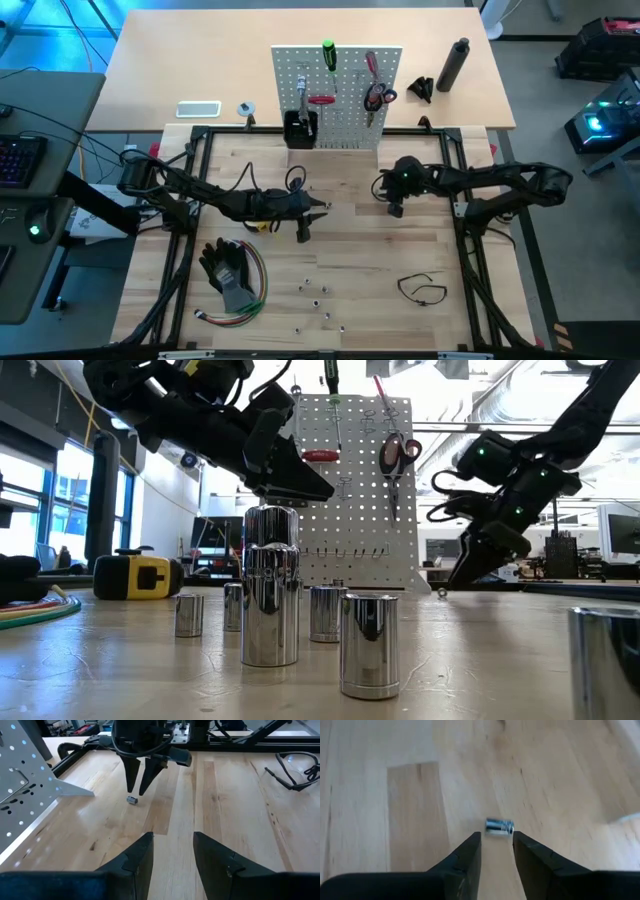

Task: Hang tools onto peg board
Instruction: Put the silver socket into the black bin on the white peg board

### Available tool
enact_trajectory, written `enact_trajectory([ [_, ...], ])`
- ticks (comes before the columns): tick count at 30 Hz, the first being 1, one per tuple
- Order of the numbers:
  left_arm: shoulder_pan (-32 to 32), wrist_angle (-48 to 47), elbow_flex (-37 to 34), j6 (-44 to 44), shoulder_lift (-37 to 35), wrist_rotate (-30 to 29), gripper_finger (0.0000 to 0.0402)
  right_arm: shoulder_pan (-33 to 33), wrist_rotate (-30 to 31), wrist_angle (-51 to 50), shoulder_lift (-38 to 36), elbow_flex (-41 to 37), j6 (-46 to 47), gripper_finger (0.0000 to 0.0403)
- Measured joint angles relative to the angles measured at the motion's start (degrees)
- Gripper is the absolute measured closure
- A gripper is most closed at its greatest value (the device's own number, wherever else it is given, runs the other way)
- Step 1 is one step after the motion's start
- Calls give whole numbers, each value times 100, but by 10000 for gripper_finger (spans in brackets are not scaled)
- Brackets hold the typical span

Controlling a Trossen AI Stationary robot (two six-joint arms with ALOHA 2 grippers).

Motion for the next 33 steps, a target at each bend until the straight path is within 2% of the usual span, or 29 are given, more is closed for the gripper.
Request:
enact_trajectory([
  [6,0,5,0,-31,0,0,268,126,386,302,0,0,155,244],
  [9,0,5,0,-32,0,0,268,122,443,298,0,0,194,231],
  [16,0,9,0,-36,0,0,268,122,327,429,49,0,337,229],
  [23,-2,7,0,-43,0,0,268,122,502,753,584,0,391,229],
  [28,-4,-14,0,-45,0,0,268,117,391,1057,900,17,428,230],
  [33,-4,-8,0,-43,0,0,268,119,351,1109,1068,24,458,257],
])
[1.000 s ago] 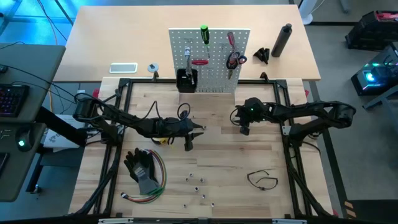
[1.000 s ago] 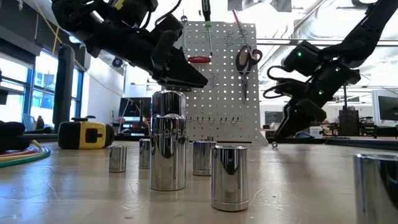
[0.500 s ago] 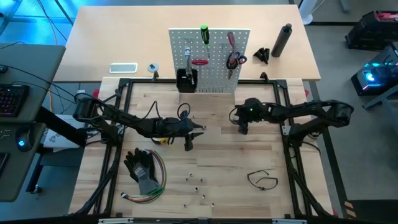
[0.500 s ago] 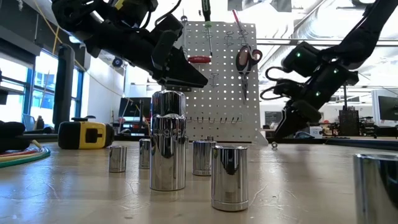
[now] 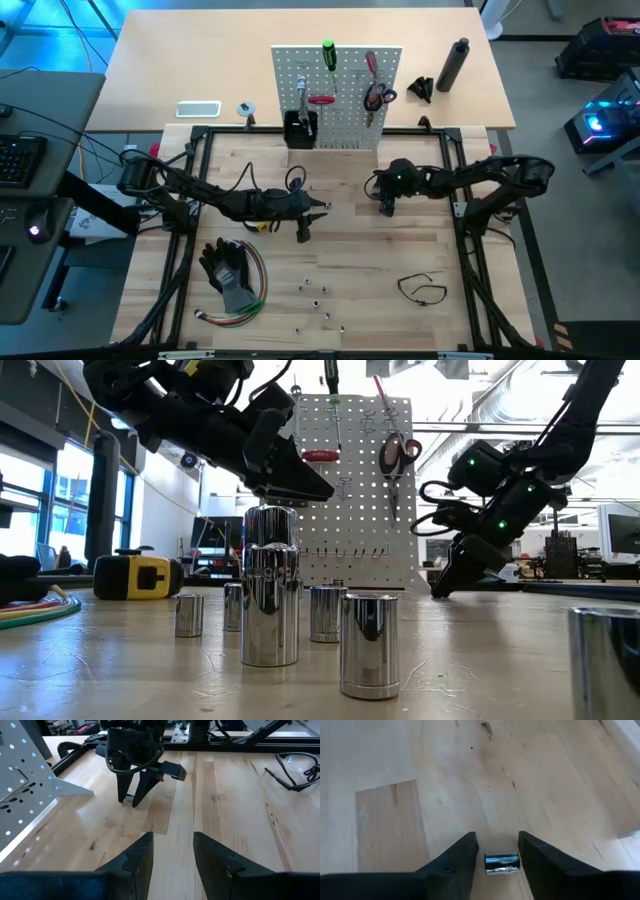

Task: Hang tools onto peg board
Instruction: Put the silver socket into the black bin on the white peg board

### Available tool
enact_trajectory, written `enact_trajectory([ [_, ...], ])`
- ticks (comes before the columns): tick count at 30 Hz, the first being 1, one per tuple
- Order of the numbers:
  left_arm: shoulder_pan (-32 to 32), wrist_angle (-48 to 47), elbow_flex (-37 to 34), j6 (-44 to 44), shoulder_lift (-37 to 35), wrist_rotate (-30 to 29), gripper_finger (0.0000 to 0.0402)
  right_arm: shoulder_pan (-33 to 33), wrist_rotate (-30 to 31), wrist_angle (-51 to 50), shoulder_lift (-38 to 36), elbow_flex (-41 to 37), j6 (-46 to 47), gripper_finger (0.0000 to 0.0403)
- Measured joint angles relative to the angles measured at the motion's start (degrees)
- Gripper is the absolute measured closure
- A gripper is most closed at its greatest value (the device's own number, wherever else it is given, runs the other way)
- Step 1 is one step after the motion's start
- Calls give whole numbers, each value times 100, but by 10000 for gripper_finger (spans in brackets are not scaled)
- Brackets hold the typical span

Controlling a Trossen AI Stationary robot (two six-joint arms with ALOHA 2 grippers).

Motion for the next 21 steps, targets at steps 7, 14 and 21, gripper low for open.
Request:
enact_trajectory([
  [7,0,-17,0,4,0,0,268,6,-9,46,10,0,3,332],
  [14,0,-153,0,11,0,0,268,65,-66,333,18,-9,234,332],
  [21,0,-684,2,10,0,-2,268,353,-111,359,35,404,224,332],
])
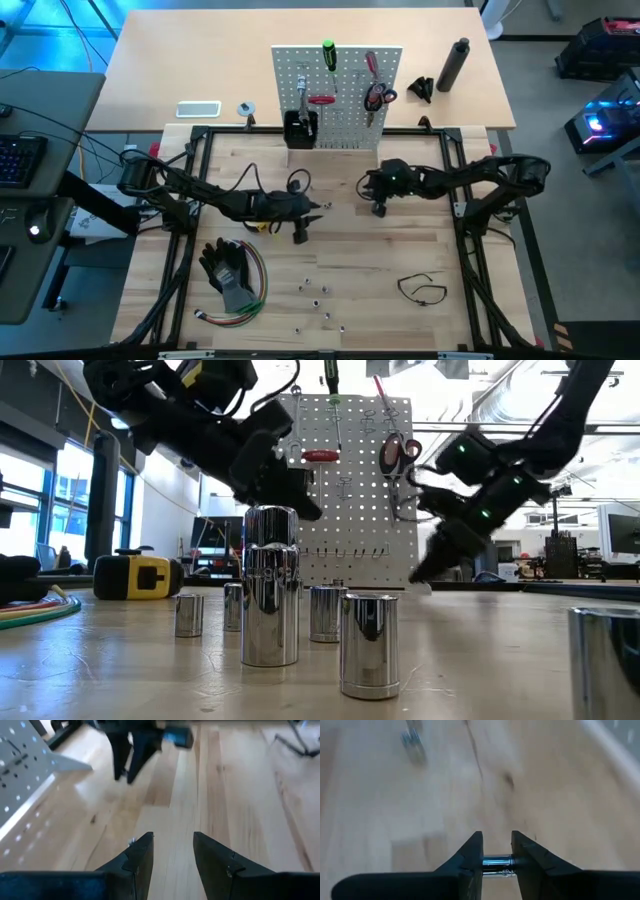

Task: Hang tools onto peg board
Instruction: Put the silver socket into the black bin on the white peg board

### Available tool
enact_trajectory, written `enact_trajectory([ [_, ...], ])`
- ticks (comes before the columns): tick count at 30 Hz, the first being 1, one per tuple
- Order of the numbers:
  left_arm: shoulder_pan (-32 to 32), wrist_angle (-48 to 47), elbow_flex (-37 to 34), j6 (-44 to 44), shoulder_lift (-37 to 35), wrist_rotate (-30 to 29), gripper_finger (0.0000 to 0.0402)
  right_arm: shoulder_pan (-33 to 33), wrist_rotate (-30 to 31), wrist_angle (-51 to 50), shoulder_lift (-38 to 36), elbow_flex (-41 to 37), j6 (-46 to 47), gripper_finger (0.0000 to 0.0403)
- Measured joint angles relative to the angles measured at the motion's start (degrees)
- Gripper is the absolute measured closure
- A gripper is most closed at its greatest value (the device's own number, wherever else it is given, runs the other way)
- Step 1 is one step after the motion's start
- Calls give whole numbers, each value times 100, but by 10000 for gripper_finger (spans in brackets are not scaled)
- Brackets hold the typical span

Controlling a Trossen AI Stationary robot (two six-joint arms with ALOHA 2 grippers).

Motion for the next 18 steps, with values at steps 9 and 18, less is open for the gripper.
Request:
enact_trajectory([
  [9,-14,-731,0,-161,0,-2,268,411,-11,-15,-8,1182,-340,332],
  [18,-132,-1319,0,-163,-2,-236,268,591,-18,-578,-15,2751,-1059,332],
])
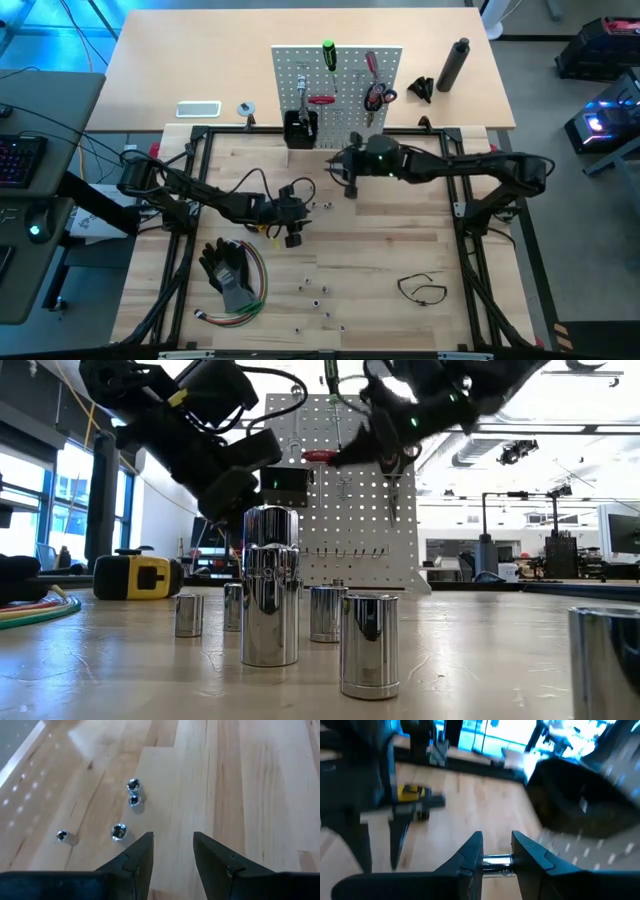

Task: Hang tools onto peg board
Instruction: Put the silver socket into the black bin on the white peg board

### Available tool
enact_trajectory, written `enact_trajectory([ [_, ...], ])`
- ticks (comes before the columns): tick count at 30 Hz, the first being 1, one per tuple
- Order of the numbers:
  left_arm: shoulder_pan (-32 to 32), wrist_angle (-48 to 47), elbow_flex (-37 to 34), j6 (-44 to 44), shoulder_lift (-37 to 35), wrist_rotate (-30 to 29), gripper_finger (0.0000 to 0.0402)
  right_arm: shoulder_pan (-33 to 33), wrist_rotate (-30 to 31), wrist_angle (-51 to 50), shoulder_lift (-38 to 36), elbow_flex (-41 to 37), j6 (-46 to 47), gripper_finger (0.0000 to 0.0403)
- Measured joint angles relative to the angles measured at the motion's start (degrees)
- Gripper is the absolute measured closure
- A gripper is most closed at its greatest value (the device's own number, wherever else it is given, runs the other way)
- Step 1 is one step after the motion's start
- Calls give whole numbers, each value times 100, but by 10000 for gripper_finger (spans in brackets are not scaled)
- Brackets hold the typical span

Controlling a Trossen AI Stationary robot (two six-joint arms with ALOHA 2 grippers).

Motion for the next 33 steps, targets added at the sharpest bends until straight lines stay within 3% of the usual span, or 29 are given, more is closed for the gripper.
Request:
enact_trajectory([
  [10,-148,-35,0,-44,-4,-13,268,-228,-470,-313,718,1487,-486,332],
  [19,-301,-48,0,-52,-7,-32,268,-389,-298,-898,1738,2732,-782,329],
  [33,-360,-87,0,56,-7,-131,268,-635,-80,-972,1801,2981,-778,325],
])
